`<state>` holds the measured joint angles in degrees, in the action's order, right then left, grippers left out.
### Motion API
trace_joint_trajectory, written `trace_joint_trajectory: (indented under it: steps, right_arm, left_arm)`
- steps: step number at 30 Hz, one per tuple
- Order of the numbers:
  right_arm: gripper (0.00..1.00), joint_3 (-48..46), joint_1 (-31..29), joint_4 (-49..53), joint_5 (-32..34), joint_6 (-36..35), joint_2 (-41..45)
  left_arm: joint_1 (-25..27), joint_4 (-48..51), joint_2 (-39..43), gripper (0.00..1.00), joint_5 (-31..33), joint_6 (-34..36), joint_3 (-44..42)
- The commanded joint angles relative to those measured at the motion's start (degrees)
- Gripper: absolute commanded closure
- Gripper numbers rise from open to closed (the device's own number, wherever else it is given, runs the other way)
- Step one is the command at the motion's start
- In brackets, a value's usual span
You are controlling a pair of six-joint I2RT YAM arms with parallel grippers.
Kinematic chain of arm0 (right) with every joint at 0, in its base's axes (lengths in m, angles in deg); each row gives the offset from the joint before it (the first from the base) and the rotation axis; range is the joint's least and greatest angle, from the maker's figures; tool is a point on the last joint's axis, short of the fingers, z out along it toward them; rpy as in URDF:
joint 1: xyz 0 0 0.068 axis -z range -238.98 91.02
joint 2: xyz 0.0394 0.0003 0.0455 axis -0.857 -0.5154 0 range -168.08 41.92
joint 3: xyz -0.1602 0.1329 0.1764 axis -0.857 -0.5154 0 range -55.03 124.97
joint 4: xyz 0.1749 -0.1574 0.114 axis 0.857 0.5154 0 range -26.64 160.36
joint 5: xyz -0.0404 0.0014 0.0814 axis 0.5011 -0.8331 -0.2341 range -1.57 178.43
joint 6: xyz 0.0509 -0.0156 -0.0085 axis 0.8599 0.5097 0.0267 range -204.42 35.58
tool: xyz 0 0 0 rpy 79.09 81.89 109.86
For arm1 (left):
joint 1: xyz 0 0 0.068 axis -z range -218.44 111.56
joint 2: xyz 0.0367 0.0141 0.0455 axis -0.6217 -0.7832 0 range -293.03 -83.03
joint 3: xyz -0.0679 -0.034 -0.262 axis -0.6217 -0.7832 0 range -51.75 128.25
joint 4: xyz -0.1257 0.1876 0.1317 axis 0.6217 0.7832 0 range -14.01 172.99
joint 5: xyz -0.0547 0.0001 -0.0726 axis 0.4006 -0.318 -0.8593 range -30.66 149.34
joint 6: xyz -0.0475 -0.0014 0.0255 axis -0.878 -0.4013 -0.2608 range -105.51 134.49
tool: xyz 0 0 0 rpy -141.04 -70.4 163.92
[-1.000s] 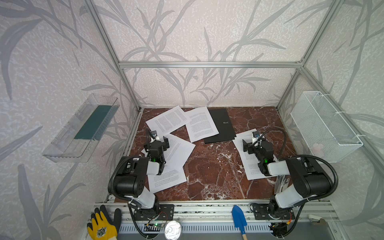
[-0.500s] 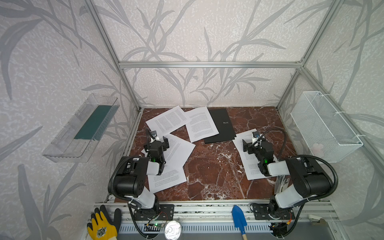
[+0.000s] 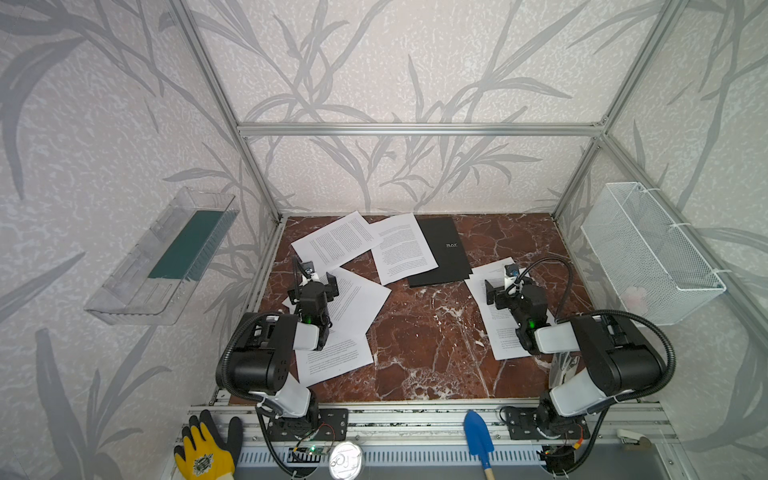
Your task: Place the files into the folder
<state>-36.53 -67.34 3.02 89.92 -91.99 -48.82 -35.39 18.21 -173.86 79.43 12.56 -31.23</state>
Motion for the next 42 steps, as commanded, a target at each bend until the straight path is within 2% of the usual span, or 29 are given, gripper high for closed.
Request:
trace_joint_trajectory:
  steps: [1,4,7,9,10,11,12,13,15,16,18,19,20,22,23,25,27,30,38,42]
  right_arm:
    - [0.01,-0.1,-0.3,-2.3,0.8,-0.5,-0.6]
    - [0.01,0.3,-0.3,-1.4,1.1,-0.3,-0.5]
    - [0.01,1.0,-0.9,0.2,7.4,1.1,0.7]
    - [0.01,0.0,-5.4,2.8,14.3,-2.2,7.3]
    - [0.01,1.3,-9.1,6.8,19.9,-4.9,11.2]
    - [0.01,3.2,-10.9,10.9,22.3,-6.3,14.1]
    - [0.01,5.0,-11.8,13.6,22.9,-4.3,16.2]
    - [0.01,7.5,-12.1,19.5,23.7,-0.2,18.6]
    - [0.01,13.9,-12.1,35.7,27.7,14.3,21.9]
    - [0.01,17.7,-11.8,43.4,27.6,21.2,22.4]
    - [0.01,22.1,-10.2,51.7,21.8,27.3,21.8]
    - [0.01,23.4,-8.9,52.5,18.1,28.9,20.6]
    - [0.01,23.7,-7.7,51.7,15.7,31.0,19.8]
    - [0.01,23.1,-5.1,48.1,7.1,35.1,18.6]
    - [0.01,23.8,-4.8,48.6,4.7,36.4,17.9]
    - [0.01,27.1,-4.8,53.1,1.5,36.5,15.5]
    - [0.01,29.7,-4.8,57.6,1.3,37.0,13.0]
    - [0.01,29.1,-4.8,56.1,-1.3,35.3,10.6]
    - [0.01,33.0,-4.8,58.8,-7.1,32.7,3.9]
    - [0.01,35.4,-4.8,59.2,-9.4,32.6,0.0]
  left_arm:
    - [0.3,-1.6,0.0,0.01,0.9,0.9,-0.6]
    - [0.2,-1.6,0.0,0.01,0.8,0.9,-0.6]
    - [-1.4,1.9,1.0,0.01,-2.1,-0.3,0.5]
    - [1.1,1.4,3.6,0.01,1.7,1.7,-0.4]
    - [2.9,4.9,6.4,0.01,4.1,3.5,0.4]
    - [5.2,11.7,9.2,0.01,7.4,5.2,3.1]
    - [6.7,17.9,11.5,0.01,7.3,7.5,6.1]
    - [8.0,24.8,13.7,0.01,6.1,6.0,9.2]
    - [9.3,38.0,17.3,0.01,3.1,-2.8,15.5]
    - [9.7,46.2,18.4,0.01,1.4,-11.3,18.5]
    - [9.7,54.9,19.3,0.01,-5.7,-24.0,22.5]
    - [8.9,52.5,18.5,0.01,-11.6,-30.2,21.7]
    - [7.7,51.6,17.2,0.01,-21.9,-32.8,22.4]
    - [9.1,51.3,12.6,0.01,-32.0,-32.9,26.1]
    - [10.1,51.7,10.3,0.01,-34.1,-33.2,28.1]
    - [11.6,52.1,5.4,0.01,-37.0,-33.7,32.1]
    - [12.2,50.9,0.4,0.01,-40.2,-34.8,35.2]
    - [12.9,51.6,-8.1,0.01,-45.7,-36.1,41.5]
    - [14.3,53.3,-22.8,0.01,-49.3,-36.6,53.8]
    - [14.2,55.4,-27.1,0.01,-49.2,-35.7,58.2]
